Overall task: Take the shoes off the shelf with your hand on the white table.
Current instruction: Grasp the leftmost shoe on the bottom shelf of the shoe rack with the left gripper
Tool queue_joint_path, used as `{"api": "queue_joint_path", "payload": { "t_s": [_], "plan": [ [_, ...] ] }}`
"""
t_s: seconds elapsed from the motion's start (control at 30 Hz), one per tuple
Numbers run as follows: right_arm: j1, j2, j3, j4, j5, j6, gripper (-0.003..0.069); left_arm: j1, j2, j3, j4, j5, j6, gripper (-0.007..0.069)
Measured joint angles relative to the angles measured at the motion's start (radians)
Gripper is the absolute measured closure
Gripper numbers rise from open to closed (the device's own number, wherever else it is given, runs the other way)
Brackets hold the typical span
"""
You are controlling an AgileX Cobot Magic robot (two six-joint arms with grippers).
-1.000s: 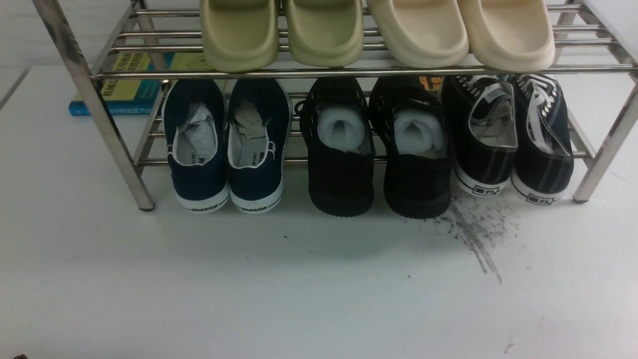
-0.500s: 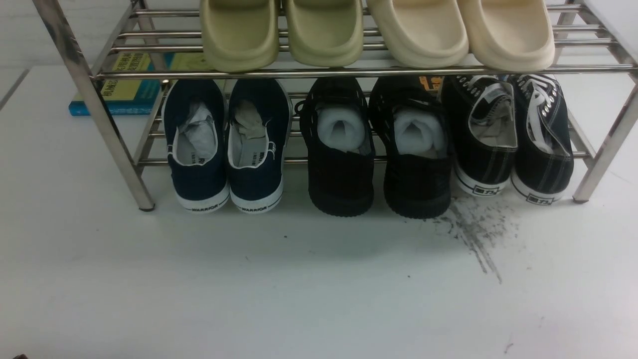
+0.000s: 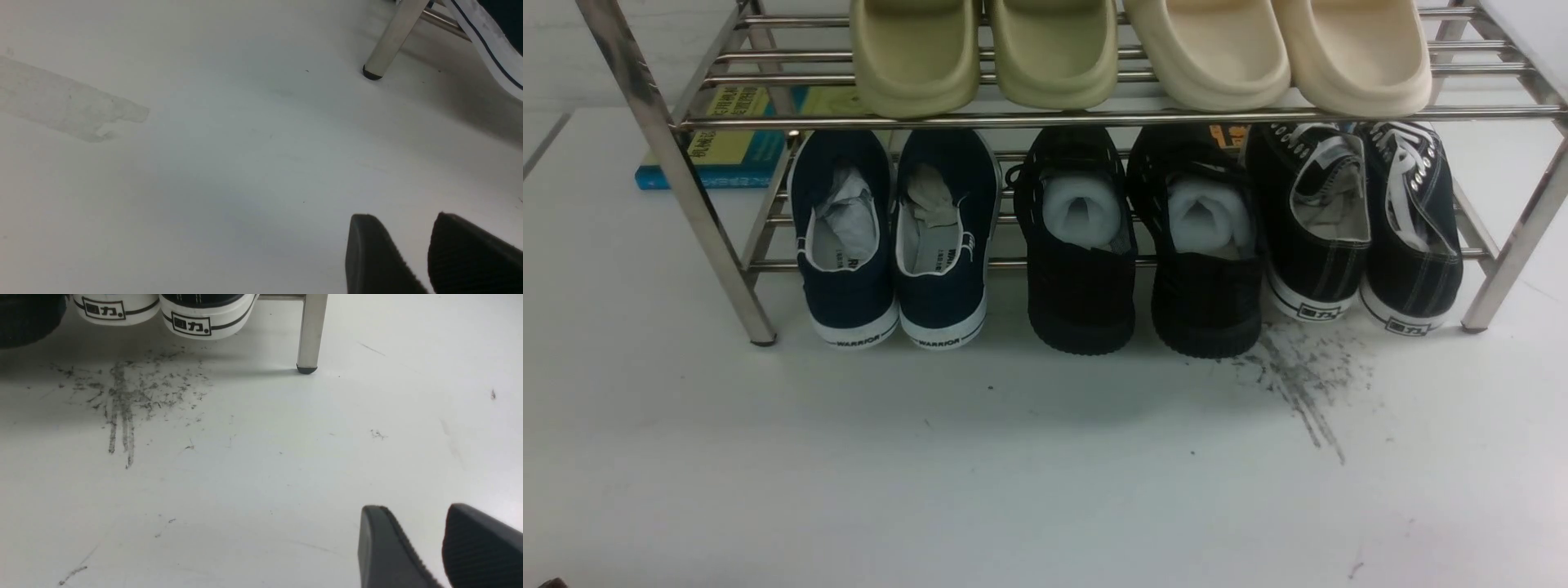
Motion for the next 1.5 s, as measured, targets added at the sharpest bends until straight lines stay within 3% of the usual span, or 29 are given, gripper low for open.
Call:
{"api": "queue_joint_path", "payload": {
  "t_s": [0.03,0.23,0.4,0.67,0.8,0.83,1.0,1.27,1.5],
  "plan": [
    [0.000,0.000,0.000,0.000,0.000,0.000,0.0419,0.000,0.000,0.000,-0.007,0.000,0.000,0.0383],
    [0.000,0.000,0.000,0.000,0.000,0.000,0.0419,0.000,0.000,0.009,-0.454,-0.040,-0.351,0.0383],
    [0.000,0.000,0.000,0.000,0.000,0.000,0.0419,0.000,0.000,0.015,-0.521,-0.070,-0.425,0.0383],
    [0.000,0.000,0.000,0.000,0.000,0.000,0.0419,0.000,0.000,0.015,-0.499,-0.113,-0.430,0.0393],
    [0.000,0.000,0.000,0.001,0.000,0.000,0.0419,0.000,0.000,-0.026,-0.482,-0.106,-0.360,0.0442],
    [0.000,0.000,0.000,0.001,0.000,0.000,0.0419,0.000,0.000,-0.084,-0.467,-0.099,-0.274,0.0485],
    [0.000,0.000,0.000,0.001,0.000,0.000,0.0419,0.000,0.111,-0.315,-0.399,-0.016,-0.073,0.0614],
    [0.000,0.000,0.000,0.001,0.000,0.000,0.0419,0.000,0.659,-0.637,-0.239,0.391,0.094,0.0624],
    [0.000,0.000,0.000,0.001,0.000,0.000,0.0419,0.000,1.046,-0.840,-0.227,0.446,0.211,0.0610]
  ]
}}
